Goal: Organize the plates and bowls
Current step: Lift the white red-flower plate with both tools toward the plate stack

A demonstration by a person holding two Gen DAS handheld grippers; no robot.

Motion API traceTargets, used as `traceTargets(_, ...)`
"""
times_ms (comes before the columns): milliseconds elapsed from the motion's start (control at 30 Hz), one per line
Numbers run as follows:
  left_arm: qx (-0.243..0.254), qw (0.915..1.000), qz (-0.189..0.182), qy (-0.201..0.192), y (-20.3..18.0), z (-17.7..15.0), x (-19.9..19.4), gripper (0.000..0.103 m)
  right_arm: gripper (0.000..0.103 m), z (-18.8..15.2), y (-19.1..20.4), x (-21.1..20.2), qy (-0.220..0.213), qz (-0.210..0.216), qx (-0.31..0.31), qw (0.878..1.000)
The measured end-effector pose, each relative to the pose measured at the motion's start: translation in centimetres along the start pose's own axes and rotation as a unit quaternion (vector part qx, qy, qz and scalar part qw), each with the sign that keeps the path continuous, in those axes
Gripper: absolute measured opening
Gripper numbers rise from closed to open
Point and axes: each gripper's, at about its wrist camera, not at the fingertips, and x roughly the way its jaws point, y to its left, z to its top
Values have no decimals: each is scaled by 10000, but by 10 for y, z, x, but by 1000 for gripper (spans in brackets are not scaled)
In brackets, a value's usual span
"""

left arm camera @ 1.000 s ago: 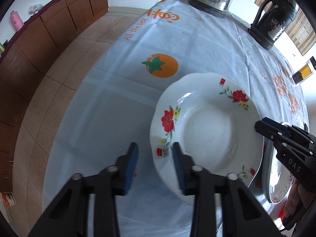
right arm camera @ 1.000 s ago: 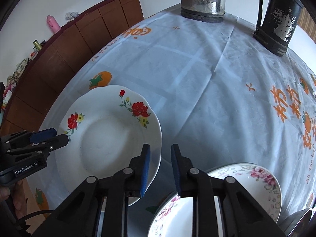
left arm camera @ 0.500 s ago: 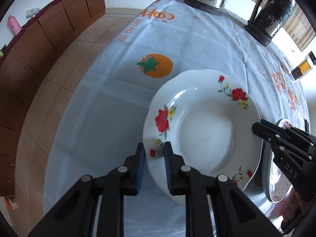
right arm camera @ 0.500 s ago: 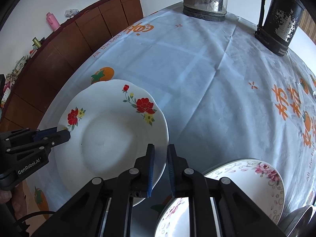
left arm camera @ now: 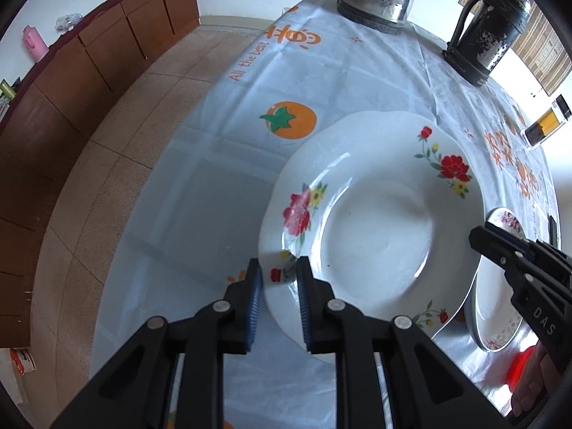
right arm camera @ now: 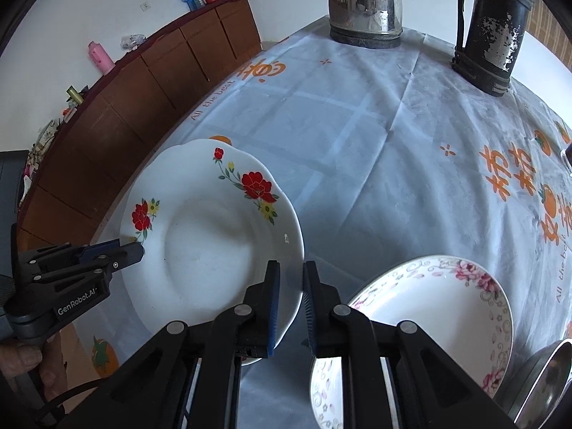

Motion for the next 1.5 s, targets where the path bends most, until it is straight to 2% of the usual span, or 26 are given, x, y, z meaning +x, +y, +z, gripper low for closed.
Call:
traceTargets(533,273,9995,116,-127,-31,-15,-31,17,14,-31,-11,-44,-256,7,120,9996)
traceTargets(1033,808,9966,60,-124,-91,-26,-39,17,14,-66,-56,-73,-352,-154,545,9978)
traceTargets(1500,1128,9936,9,-78,-127,-31,-39,17,14,-83,-87,-85,-387,-274,844,9953)
